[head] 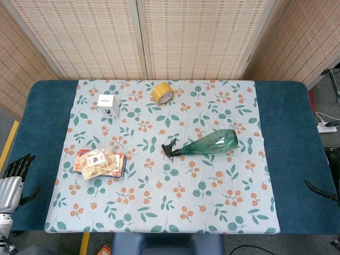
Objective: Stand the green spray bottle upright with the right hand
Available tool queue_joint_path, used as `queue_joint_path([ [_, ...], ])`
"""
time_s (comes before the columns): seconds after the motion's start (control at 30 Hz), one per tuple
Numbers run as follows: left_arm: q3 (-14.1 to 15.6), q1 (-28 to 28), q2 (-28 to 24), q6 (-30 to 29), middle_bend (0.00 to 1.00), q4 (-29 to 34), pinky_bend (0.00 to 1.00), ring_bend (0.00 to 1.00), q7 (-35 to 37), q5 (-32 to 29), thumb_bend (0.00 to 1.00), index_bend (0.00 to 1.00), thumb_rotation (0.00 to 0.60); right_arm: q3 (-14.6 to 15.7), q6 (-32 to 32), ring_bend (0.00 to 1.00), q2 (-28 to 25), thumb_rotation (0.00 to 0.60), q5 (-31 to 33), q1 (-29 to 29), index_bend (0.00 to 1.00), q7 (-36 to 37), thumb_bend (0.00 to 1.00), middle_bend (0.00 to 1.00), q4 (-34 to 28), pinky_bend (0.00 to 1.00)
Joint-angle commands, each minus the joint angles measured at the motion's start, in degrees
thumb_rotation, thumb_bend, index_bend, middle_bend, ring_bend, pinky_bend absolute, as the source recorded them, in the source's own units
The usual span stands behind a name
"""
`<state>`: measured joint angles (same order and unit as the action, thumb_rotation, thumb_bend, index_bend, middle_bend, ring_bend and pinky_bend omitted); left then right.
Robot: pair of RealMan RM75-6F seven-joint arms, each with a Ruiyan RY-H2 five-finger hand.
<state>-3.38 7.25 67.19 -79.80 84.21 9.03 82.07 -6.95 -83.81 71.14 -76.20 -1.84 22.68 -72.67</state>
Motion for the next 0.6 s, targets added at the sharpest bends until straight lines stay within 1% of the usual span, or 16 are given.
queue_joint_path([
  [0.03, 0.07, -0.08, -0.17, 0.07, 0.00, -0.09, 0.04, 0.00, 0.52, -0.02, 0.30, 0.00, 0.600, -0.07, -0.21, 0.00, 0.00, 0.600, -0.52, 0.04, 0.00, -0.68, 0.00, 0.00, -0.34, 0.00],
  [0.4, 0.44, -0.42, -0.39, -0.59, 0.00, -0.58, 0.04, 0.00, 1.35, 0.76, 0.30, 0.00, 0.600, -0.48, -1.09, 0.00, 0.37, 0.600, -1.83, 0.42, 0.00, -1.18, 0.00, 0.00, -0.58, 0.00],
  [0.5, 0.35, -0.73, -0.60, -0.69, 0.00, -0.76, 0.04, 0.00, 2.04, 0.26, 0.30, 0.00, 0.600, -1.06, -1.05, 0.00, 0.38, 0.600, -3.11, -0.86, 0.00, -2.22, 0.00, 0.00, -0.09, 0.00],
  [0.6, 0.33, -1.06, -0.83, -0.97, 0.00, -0.77, 0.04, 0.00, 2.65, 0.06, 0.30, 0.00, 0.600, -2.26, 1.38, 0.00, -1.57, 0.600, -5.72, -5.13, 0.00, -6.75, 0.00, 0.00, -0.48, 0.00],
])
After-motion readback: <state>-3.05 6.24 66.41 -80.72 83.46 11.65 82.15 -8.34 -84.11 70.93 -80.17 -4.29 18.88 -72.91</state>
